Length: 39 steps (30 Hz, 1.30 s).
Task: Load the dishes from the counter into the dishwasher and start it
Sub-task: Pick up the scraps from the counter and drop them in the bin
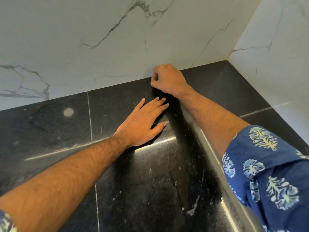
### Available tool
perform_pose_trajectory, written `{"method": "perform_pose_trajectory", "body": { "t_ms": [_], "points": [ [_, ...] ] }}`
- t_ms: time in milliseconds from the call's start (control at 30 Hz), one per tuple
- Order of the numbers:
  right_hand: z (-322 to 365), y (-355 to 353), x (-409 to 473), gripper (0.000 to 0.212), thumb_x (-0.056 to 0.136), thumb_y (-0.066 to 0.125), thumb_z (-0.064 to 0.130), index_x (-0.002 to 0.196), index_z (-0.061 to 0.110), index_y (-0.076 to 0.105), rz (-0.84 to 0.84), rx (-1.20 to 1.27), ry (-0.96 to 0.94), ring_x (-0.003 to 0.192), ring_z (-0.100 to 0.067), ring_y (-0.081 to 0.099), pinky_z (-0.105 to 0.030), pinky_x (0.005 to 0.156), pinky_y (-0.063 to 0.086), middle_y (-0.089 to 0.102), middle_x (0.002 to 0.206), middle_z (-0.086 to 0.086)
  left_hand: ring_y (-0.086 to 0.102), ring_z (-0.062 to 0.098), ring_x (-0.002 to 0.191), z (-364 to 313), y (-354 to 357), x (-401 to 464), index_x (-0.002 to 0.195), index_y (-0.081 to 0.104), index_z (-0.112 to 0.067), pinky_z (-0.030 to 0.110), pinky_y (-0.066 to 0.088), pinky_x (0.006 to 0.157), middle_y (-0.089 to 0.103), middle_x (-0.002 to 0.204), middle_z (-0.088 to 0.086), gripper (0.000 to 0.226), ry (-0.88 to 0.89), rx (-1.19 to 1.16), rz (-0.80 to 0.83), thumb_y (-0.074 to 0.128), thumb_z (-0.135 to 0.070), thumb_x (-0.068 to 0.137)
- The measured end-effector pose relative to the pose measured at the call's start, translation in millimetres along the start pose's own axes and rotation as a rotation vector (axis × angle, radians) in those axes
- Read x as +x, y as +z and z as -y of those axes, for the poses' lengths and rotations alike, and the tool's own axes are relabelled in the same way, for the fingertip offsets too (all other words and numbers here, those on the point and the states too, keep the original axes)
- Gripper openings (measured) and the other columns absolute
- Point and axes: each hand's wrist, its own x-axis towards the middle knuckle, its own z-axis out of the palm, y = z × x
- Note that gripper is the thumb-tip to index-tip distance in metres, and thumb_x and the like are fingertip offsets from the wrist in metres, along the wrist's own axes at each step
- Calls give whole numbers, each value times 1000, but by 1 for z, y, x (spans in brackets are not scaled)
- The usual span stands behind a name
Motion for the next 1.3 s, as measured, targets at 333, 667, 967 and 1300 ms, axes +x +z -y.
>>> {"method": "perform_pose_trajectory", "body": {
  "t_ms": [333, 667, 967, 1300],
  "points": [
    [-15, -47, -93, 20, 82, 32, 11, 64, 16, 40, 37, 1704, 710, 48, -10, 15, -22, 40, 15, 33, 59, 2, 5, 6, 153, 1, 5, -3, 158, 21, -26, 43, 3, 126, 14, 166, -8, 67, 35, 50, -46, 28, -57, 99],
    [68, -60, -291, 27, 96, 47, 6, 114, -9, 61, -242, 1889, 960, 81, -18, 59, -25, 79, 52, 59, 86, -13, 18, 19, 152, 0, 3, -4, 154, 33, -19, 54, 10, 123, 26, 164, 2, 59, 60, -24, -52, 41, -45, 101],
    [223, -31, -480, 32, 96, 42, -2, 119, -17, 58, -458, 2033, 1028, 112, -33, 64, -37, 94, 56, 62, 117, -31, 35, 27, 145, -59, -2, -129, 144, 44, -15, 58, 24, 115, 40, 156, 10, 49, 417, 21, -1, 52, -29, 98],
    [353, 21, -619, 47, 88, 26, -25, 120, -11, 59, -499, 2087, 990, 113, -33, 66, -35, 97, 54, 65, 119, -29, 17, 21, 153, -107, 5, -415, 155, 29, -15, 53, 16, 123, 21, 165, 4, 62, 555, 13, 145, 39, -42, 100]
  ]
}}
